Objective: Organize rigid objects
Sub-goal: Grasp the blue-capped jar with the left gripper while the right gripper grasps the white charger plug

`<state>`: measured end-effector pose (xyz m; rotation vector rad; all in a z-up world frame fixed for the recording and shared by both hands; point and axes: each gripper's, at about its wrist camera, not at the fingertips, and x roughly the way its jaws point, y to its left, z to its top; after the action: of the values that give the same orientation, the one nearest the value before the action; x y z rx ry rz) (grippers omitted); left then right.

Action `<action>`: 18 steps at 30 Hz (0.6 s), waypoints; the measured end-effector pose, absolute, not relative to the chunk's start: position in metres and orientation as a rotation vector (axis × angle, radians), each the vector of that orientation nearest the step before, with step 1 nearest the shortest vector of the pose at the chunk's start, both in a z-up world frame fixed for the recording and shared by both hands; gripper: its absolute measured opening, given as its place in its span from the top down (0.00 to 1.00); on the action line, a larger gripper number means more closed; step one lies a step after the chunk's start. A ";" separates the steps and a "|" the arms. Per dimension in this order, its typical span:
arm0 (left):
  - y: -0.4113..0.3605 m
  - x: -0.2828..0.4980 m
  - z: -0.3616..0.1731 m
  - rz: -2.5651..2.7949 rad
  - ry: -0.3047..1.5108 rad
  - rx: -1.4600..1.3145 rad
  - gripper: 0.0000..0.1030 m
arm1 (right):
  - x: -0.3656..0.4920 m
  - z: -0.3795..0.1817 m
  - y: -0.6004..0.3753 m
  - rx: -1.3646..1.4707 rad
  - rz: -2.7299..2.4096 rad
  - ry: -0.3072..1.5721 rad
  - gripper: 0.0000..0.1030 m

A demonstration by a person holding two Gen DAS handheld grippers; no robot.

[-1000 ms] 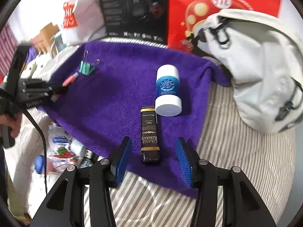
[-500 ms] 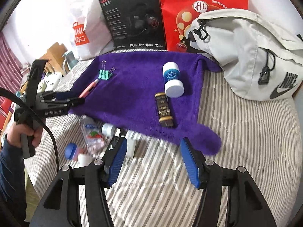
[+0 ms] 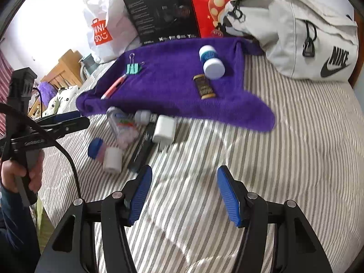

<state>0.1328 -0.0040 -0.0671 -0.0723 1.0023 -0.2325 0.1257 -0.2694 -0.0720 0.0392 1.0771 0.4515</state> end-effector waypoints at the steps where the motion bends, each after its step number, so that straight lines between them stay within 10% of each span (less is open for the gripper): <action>1: -0.007 0.128 -0.068 -0.236 1.003 -0.072 0.22 | 0.123 -0.074 -0.270 0.042 0.451 1.079 0.42; 12: -0.037 0.104 -0.088 -0.227 1.015 0.067 0.22 | 0.099 -0.073 -0.268 0.141 0.479 1.066 0.42; 18: -0.035 0.103 -0.096 -0.240 1.015 0.055 0.40 | 0.086 -0.073 -0.266 0.138 0.497 1.063 0.42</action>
<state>0.1033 -0.0348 -0.0963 0.0549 1.0148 -0.2403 0.0865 -0.2657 -0.0726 0.1375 1.0628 0.4972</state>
